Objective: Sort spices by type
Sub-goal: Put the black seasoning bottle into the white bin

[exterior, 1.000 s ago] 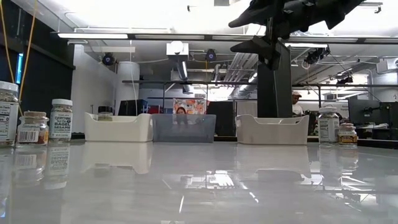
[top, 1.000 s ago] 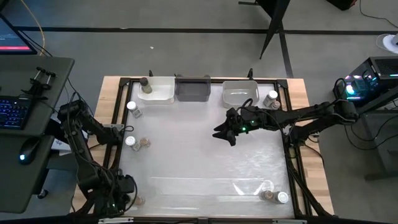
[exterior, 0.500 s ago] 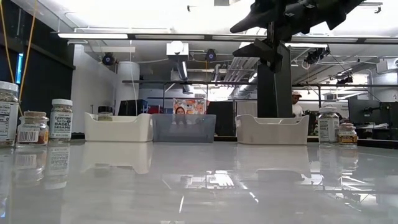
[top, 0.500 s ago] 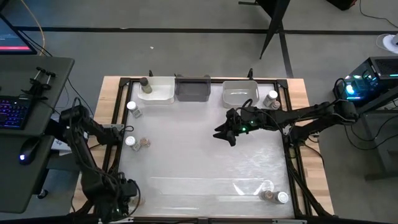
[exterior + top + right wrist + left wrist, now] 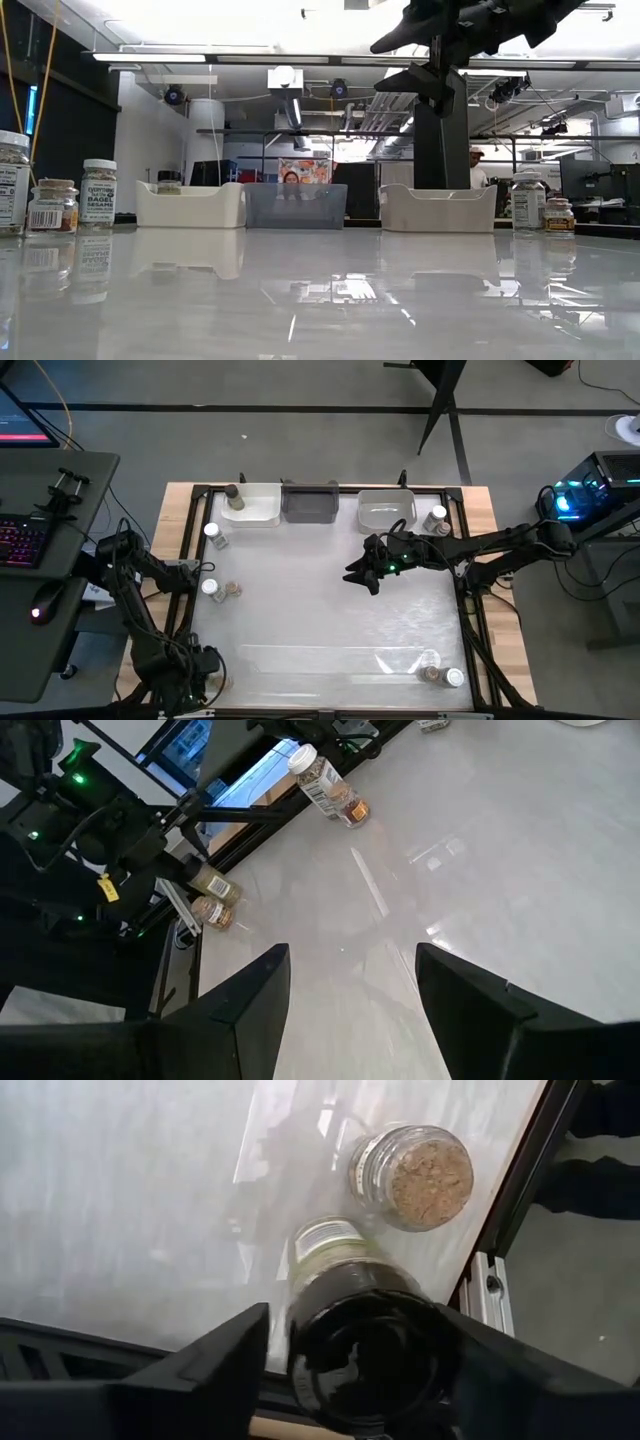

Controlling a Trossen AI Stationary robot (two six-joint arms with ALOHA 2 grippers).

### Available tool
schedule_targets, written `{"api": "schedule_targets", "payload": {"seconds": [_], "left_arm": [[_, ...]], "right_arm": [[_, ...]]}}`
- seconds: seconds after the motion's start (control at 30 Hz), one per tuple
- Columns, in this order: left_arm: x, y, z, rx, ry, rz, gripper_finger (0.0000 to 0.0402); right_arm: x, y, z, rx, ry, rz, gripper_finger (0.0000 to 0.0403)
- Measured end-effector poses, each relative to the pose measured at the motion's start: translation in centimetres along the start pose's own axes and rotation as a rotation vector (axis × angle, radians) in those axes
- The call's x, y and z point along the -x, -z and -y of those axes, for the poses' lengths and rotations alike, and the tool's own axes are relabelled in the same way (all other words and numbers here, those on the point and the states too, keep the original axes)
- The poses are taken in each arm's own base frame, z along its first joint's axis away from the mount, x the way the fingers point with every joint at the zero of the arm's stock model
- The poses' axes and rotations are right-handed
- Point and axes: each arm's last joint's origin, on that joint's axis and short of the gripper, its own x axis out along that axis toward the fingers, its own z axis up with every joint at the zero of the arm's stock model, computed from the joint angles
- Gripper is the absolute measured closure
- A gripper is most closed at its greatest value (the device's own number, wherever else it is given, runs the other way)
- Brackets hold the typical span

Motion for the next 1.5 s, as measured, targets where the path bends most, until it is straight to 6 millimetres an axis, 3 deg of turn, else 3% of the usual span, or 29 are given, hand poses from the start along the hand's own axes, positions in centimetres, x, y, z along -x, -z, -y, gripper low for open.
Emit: {"api": "schedule_targets", "payload": {"seconds": [0.17, 0.23, 0.33, 0.53, 0.63, 0.73, 0.97, 1.1, 1.33, 1.5], "left_arm": [[0.7, -0.2, -0.4, 0.028, 0.015, -0.009, 0.0234], [2.3, -0.8, -0.8, 0.056, 0.039, 0.027, 0.0235], [6.5, -2.2, -2.2, 0.105, 0.084, 0.150, 0.0235], [16.1, -5.9, -9.0, 0.311, 0.005, 0.547, 0.0235], [19.1, -8.2, -12.7, 0.400, -0.110, 0.664, 0.0235], [20.6, -10.8, -16.3, 0.450, -0.212, 0.698, 0.0235], [20.1, -16.4, -26.4, 0.536, -0.468, 0.437, 0.0235], [19.1, -19.7, -32.7, 0.552, -0.482, 0.374, 0.0235], [14.1, -23.7, -42.4, 0.578, -0.453, 0.214, 0.0235], [11.1, -24.5, -46.0, 0.630, -0.369, 0.146, 0.0219]], "right_arm": [[0.0, 0.0, 0.0, 0.005, -0.003, 0.001, 0.0192], [0.0, -0.1, -0.2, 0.007, -0.030, 0.002, 0.0192], [0.2, -0.4, -0.5, 0.009, -0.087, 0.012, 0.0192], [1.0, -0.9, -1.2, 0.023, -0.155, 0.023, 0.0192], [1.3, -1.0, -1.3, 0.028, -0.168, 0.028, 0.0192], [1.3, -1.0, -1.3, 0.029, -0.170, 0.025, 0.0192], [1.3, -1.1, -1.2, 0.031, -0.120, 0.069, 0.0192], [1.3, -1.3, -0.9, -0.043, -0.041, 0.131, 0.0192], [1.4, -1.7, -0.4, -0.192, 0.069, 0.241, 0.0192], [1.4, -1.8, -0.3, -0.243, 0.104, 0.282, 0.0192]]}}
